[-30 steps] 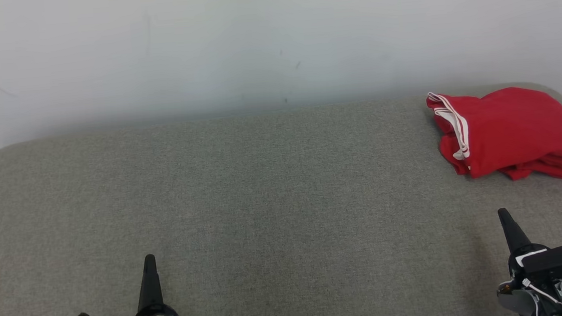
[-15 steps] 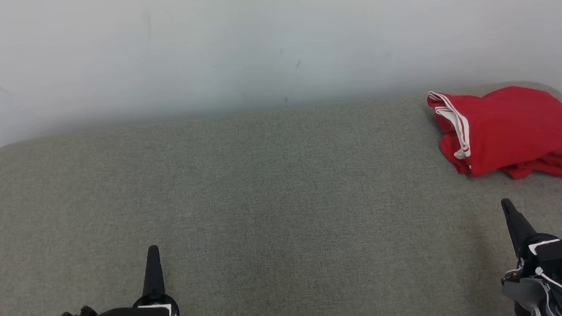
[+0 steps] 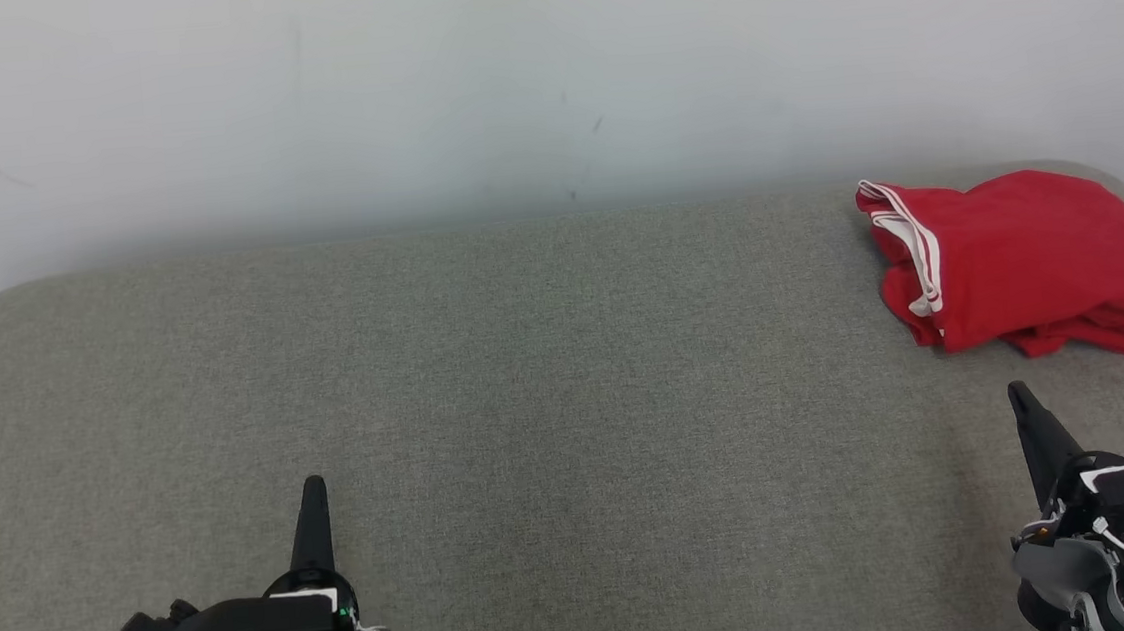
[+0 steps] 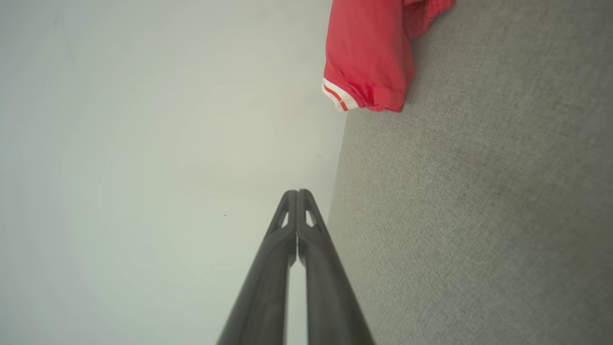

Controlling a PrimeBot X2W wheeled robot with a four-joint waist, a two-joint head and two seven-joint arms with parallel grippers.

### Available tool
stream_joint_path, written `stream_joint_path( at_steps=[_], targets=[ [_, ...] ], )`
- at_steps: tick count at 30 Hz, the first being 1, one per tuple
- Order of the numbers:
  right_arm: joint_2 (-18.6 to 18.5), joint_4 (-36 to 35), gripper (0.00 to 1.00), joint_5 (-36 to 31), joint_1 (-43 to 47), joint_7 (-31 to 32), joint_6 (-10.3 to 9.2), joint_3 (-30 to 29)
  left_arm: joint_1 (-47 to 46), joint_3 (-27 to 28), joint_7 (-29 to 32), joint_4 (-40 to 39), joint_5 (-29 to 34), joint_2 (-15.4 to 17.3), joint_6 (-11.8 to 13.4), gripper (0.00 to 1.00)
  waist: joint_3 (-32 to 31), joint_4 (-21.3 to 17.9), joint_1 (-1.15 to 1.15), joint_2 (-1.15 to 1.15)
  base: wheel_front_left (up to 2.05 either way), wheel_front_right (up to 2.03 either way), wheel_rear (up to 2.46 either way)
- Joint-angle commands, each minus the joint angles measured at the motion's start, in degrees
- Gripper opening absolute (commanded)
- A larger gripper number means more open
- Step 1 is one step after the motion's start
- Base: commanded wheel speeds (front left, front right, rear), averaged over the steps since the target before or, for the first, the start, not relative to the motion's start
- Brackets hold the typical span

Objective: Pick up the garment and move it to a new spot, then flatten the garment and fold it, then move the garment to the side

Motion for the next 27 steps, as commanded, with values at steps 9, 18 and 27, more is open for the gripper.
stream_joint_path(
  at_steps=[9, 18, 27],
  targets=[
    [-0.57, 0.69, 0.00, 4.62, -1.95, 1.96, -0.09, -1.14, -2.11, -0.59, 0.37, 0.53, -5.04, 0.29, -0.48, 0.00, 0.13, 0.05, 0.00, 0.00, 0.00, 0.00, 0.00],
    [-0.70, 1.33, 0.00, 8.07, -2.77, 3.32, -0.10, -1.97, -2.94, -1.12, 0.59, 0.99, -8.66, 0.30, -0.42, 0.00, 0.25, 0.09, 0.00, 0.00, 0.00, 0.00, 0.00],
    [-0.72, 1.46, 0.00, 8.62, -2.80, 3.54, -0.10, -2.01, -3.04, -1.20, 0.68, 1.10, -9.17, 0.30, -0.39, 0.00, 0.29, 0.10, 0.00, 0.00, 0.00, 0.00, 0.00]
  ],
)
